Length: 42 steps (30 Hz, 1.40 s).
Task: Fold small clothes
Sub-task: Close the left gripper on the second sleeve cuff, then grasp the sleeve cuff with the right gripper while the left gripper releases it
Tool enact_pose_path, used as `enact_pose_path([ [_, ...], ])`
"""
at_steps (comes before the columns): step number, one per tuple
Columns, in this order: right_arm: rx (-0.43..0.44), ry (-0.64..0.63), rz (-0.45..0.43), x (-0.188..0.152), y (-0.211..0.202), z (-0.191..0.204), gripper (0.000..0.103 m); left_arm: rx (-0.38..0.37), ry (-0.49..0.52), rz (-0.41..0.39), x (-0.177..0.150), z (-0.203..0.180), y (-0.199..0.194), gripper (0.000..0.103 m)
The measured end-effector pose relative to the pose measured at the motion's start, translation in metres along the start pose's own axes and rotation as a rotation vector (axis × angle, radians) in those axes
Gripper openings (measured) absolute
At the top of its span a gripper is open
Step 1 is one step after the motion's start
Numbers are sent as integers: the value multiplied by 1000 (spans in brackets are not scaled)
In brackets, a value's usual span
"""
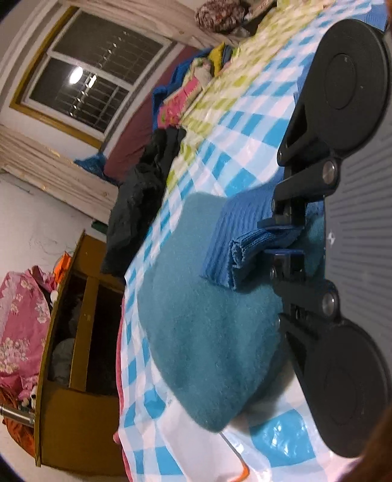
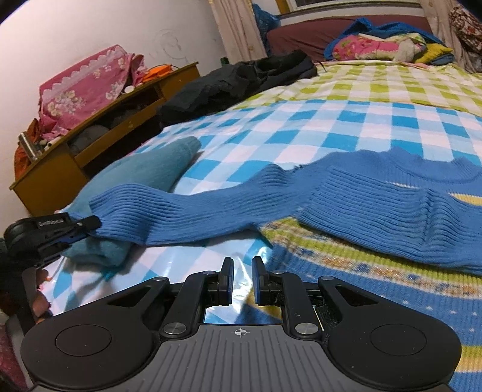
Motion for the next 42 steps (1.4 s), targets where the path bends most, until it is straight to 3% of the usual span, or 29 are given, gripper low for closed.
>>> enact_pose_path([
  [8,111,-221,-25,14,17,62,15,-214,26,10,15,-26,-11,17],
  [16,174,-105,-47,55,15,59,16,-352,208,52,-7,-67,-12,17],
  [18,215,-81,-24,63,14,58,26,-380,242,68,-14,-75,-14,17],
  [20,255,-60,-9,68,13,60,48,-401,286,78,-23,-84,-16,17],
  [24,283,-112,27,71,18,74,48,-427,341,92,-33,-94,-21,17],
  [29,240,-233,125,57,35,90,51,-460,399,93,-43,-102,-29,17],
  [31,214,-253,153,53,41,90,51,-468,409,103,-47,-103,-30,17],
  [35,181,-205,199,51,47,81,16,-477,428,118,-53,-102,-32,17],
  [38,182,-140,190,55,44,72,10,-491,449,94,-54,-104,-38,17],
  [42,190,-2,119,71,32,50,10,-500,431,87,-54,-103,-42,29],
])
Point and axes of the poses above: each gripper's, at about its wrist camera, not at the fingertips, and y roughly the way its jaws point, z to its left, x to its top, the point moved 5 cm from there along y, roughly the way its jaws point, and after that the axes turned 5 degrees about -z, right-handed, at the moved point
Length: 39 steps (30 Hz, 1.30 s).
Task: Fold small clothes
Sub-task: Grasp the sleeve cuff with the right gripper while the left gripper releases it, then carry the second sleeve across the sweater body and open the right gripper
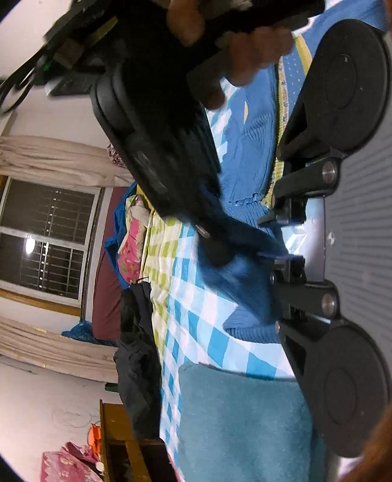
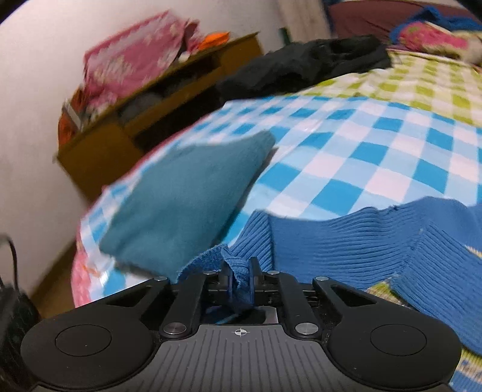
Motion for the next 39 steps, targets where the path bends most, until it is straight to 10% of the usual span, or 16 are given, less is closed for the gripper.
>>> enact_pose_path([
  [16,-90,522,-306,25,-106,-165,9,-23,67,8,15,-36,37,40],
  [39,-259,925,-470,-94,-191,-324,10,-78,285,180,-21,-118,128,48],
])
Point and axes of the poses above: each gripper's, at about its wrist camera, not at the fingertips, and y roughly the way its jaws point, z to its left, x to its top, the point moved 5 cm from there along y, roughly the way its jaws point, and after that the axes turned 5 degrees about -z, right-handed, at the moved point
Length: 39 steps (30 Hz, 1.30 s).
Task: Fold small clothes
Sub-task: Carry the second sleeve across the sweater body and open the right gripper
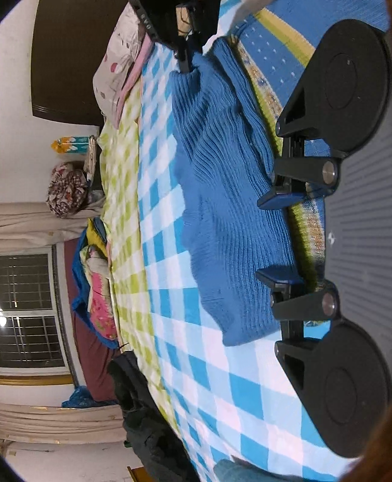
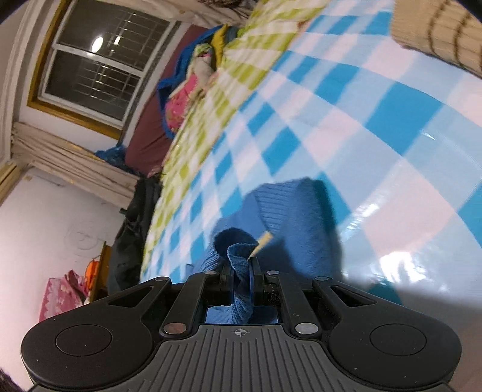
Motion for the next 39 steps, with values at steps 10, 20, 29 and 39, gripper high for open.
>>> enact_pose_path([
  [10,25,19,-22,2,-10,-5,47,2,24,8,4,-5,0,49],
  [20,-105,-224,32,-6,-8,9,13,7,31,11,5,-3,-2,50],
  [29,-77,-239,38,-7,5,16,37,25,17,-11,10,6,-10,50],
  [39,-97,-277,-63,9,-18,19,8,22,-7,-30,14,4,-6,51],
])
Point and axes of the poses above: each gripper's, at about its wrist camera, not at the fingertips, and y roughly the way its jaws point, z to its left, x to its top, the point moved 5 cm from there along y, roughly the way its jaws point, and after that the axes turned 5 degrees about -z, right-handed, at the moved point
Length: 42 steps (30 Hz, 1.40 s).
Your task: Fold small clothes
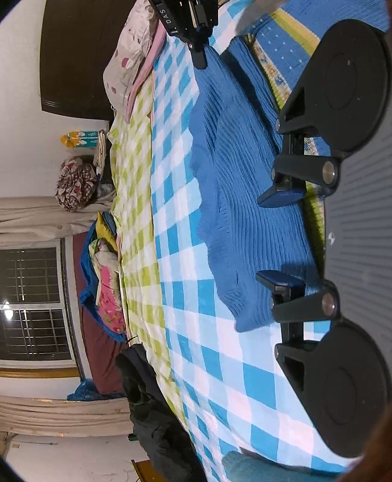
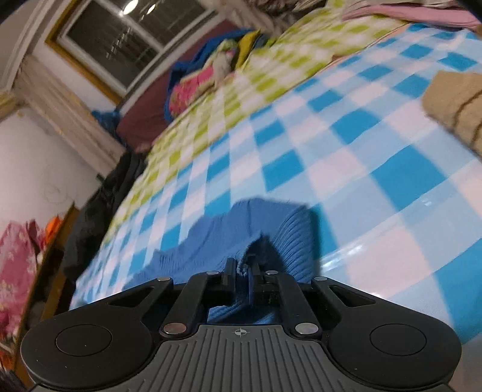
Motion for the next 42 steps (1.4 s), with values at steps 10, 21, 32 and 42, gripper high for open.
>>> enact_pose_path([
  [10,-102,-99,23,-11,5,2,12,33,3,36,-4,7,0,54],
  [21,-77,-296,-68,-13,-11,51,13,36,-13,8,8,8,6,54],
  [32,-155,-274,-2,-22,22,25,8,100,-63,73,-9,34,14,56],
  [42,-158,-293,9,-29,-1,31,13,108,-54,94,-15,28,0,56],
])
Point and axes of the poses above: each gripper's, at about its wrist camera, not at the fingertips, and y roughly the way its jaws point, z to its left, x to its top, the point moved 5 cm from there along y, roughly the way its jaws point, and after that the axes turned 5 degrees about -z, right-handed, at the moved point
